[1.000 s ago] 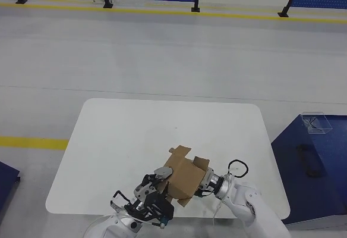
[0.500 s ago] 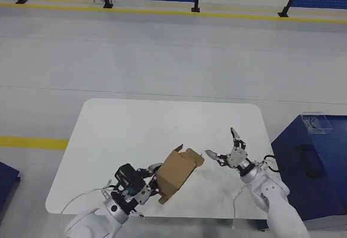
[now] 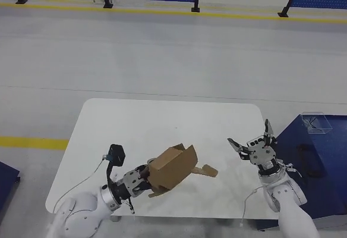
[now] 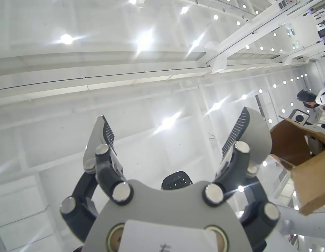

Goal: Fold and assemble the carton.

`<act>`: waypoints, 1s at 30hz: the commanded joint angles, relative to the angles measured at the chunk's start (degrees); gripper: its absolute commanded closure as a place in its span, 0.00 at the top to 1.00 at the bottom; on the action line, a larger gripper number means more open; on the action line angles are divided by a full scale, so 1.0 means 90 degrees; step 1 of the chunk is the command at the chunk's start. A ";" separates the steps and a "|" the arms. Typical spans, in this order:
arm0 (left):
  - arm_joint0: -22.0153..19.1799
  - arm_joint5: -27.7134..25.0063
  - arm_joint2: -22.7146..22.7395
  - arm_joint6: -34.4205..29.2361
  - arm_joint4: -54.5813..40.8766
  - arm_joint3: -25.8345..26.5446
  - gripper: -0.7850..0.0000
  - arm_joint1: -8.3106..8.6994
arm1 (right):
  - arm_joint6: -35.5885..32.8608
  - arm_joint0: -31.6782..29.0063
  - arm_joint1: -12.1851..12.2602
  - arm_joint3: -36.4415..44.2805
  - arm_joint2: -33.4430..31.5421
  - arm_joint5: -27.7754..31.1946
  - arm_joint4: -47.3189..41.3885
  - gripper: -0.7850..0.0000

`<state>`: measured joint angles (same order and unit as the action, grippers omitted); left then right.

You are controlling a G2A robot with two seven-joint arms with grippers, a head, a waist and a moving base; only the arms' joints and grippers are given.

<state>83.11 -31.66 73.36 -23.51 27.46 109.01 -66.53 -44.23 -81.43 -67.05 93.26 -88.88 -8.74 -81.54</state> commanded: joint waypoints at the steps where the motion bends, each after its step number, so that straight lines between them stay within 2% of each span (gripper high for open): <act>1: 0.0129 0.0397 -0.0333 -0.0330 -0.2205 0.0056 0.00 -0.0037 | -0.0375 -0.0049 0.0002 0.0167 0.0015 0.0729 0.0812 1.00; 3: -0.0060 0.1161 -0.0335 -0.1346 -0.3993 -0.0034 0.00 -0.0013 | -0.0911 -0.0149 0.0002 0.0201 0.0035 0.1209 0.1252 1.00; 6: -0.0398 0.2181 -0.0207 -0.2416 -0.5549 -0.0338 0.00 0.0019 | -0.1482 -0.0190 0.0022 0.0266 -0.0111 0.1534 0.1556 1.00; 11: -0.0762 0.3077 -0.0370 -0.3488 -0.6588 -0.0820 0.00 0.0025 | -0.2264 -0.0239 0.0075 0.0240 -0.0397 0.1984 0.2197 1.00; 17: -0.1063 0.3228 -0.0658 -0.4287 -0.6897 -0.1211 0.00 0.0010 | -0.2603 -0.0152 0.0135 0.0173 -0.0376 0.1346 0.2564 1.00; 24: -0.1217 0.2986 -0.0922 -0.4283 -0.6617 -0.1412 0.00 -0.0016 | -0.2930 -0.0430 0.0169 0.0629 -0.0143 0.0299 0.2392 1.00; 30: -0.1247 0.2992 -0.1061 -0.4325 -0.6393 -0.1459 0.00 -0.0010 | -0.3117 -0.0665 0.0208 0.0974 -0.0069 0.0089 0.2653 1.00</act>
<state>71.87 -4.81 64.09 -62.16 -30.21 95.90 -66.62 -72.25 -87.27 -65.23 101.67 -89.56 -7.62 -57.78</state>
